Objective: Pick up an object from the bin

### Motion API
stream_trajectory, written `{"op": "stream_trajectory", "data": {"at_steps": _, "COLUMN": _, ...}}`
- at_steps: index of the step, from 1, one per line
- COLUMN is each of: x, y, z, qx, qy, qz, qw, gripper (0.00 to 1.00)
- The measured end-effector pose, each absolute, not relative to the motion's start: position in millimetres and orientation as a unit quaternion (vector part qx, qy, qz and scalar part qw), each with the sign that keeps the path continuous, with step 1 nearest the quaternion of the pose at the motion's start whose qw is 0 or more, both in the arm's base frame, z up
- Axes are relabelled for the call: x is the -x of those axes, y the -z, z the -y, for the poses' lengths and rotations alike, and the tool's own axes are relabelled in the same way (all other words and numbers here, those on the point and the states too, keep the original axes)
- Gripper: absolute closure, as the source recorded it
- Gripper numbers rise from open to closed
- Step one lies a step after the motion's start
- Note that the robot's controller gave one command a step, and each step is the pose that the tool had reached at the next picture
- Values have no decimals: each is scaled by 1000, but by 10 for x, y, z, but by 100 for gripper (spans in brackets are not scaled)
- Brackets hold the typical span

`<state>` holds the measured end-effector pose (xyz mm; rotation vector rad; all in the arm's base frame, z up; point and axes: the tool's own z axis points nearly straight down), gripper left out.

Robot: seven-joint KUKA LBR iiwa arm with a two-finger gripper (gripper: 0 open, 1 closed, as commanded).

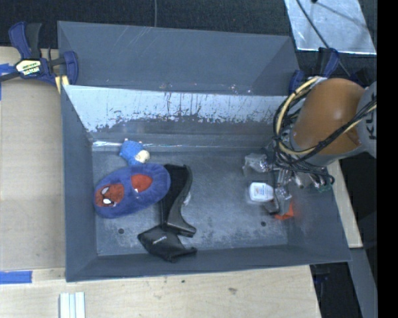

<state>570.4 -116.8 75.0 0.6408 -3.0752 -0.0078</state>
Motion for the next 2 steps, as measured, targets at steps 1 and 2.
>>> {"op": "stream_trajectory", "data": {"at_steps": 1, "x": -5717, "y": -772, "z": 1159, "qx": -206, "qy": 1, "qz": 979, "qw": -1, "gripper": 100}}
{"op": "stream_trajectory", "data": {"at_steps": 2, "x": -6059, "y": -2163, "z": 1167, "qx": -205, "qy": -2, "qz": 979, "qw": -7, "gripper": 100}}
